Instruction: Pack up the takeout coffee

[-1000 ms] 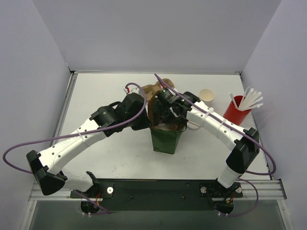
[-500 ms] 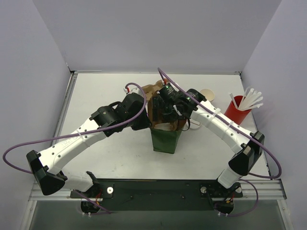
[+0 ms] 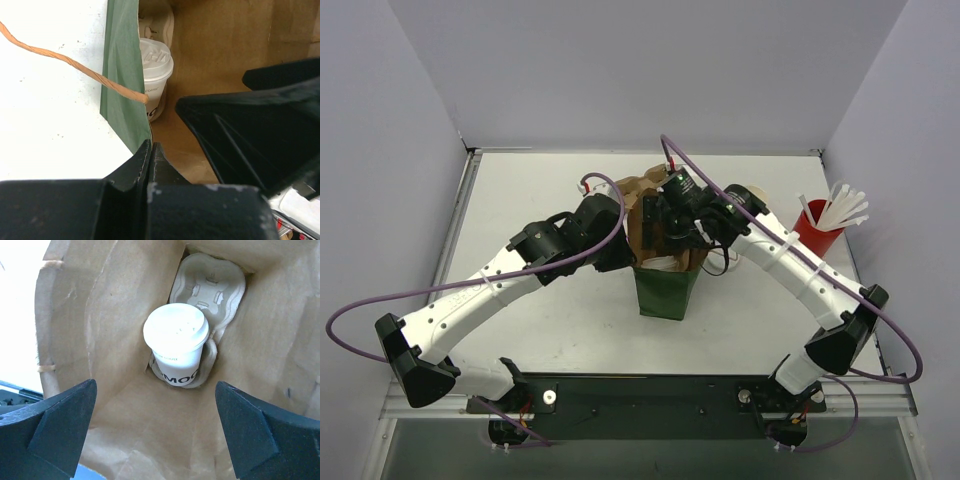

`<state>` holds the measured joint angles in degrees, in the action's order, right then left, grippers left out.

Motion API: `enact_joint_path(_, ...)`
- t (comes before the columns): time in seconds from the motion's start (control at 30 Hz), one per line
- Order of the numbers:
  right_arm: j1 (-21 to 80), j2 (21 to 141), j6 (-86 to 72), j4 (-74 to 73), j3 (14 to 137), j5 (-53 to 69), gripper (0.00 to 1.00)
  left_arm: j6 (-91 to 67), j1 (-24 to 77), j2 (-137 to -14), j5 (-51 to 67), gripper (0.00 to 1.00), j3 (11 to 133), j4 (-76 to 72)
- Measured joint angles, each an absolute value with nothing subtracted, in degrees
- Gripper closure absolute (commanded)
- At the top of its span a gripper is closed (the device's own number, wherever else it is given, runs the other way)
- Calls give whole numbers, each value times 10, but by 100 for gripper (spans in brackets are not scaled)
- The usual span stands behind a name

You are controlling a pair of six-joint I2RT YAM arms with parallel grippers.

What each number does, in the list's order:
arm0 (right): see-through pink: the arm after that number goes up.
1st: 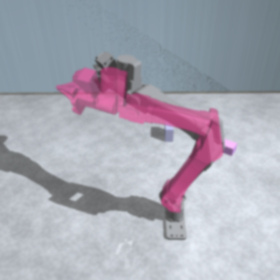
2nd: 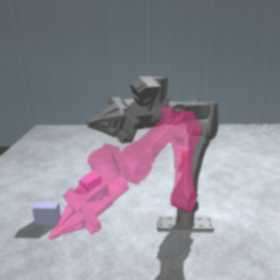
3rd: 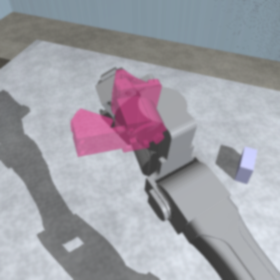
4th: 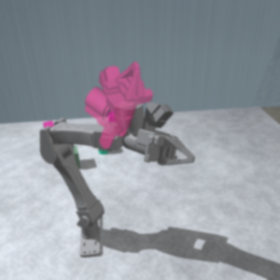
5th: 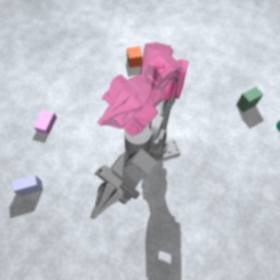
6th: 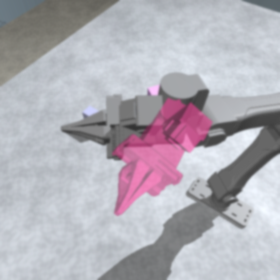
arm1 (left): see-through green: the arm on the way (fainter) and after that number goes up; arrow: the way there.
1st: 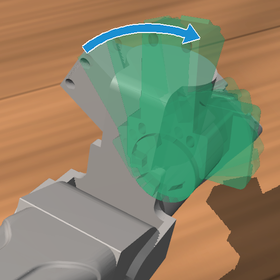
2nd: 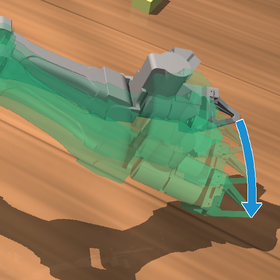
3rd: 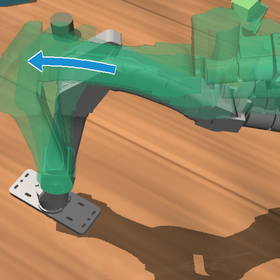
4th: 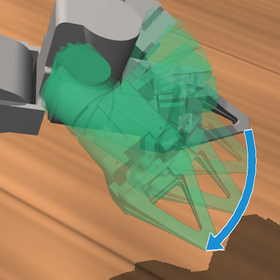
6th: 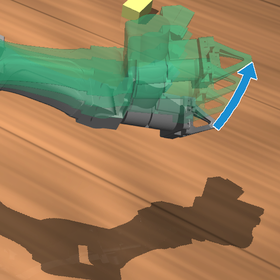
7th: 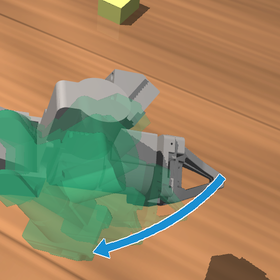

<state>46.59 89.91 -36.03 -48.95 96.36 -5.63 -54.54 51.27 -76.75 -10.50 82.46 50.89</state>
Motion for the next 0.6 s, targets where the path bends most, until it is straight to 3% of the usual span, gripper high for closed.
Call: enact_joint_path(0.6, 466, 828, -361, -501, 990, -73, 0, -547, 513, -768, -107, 100, 825, 508)
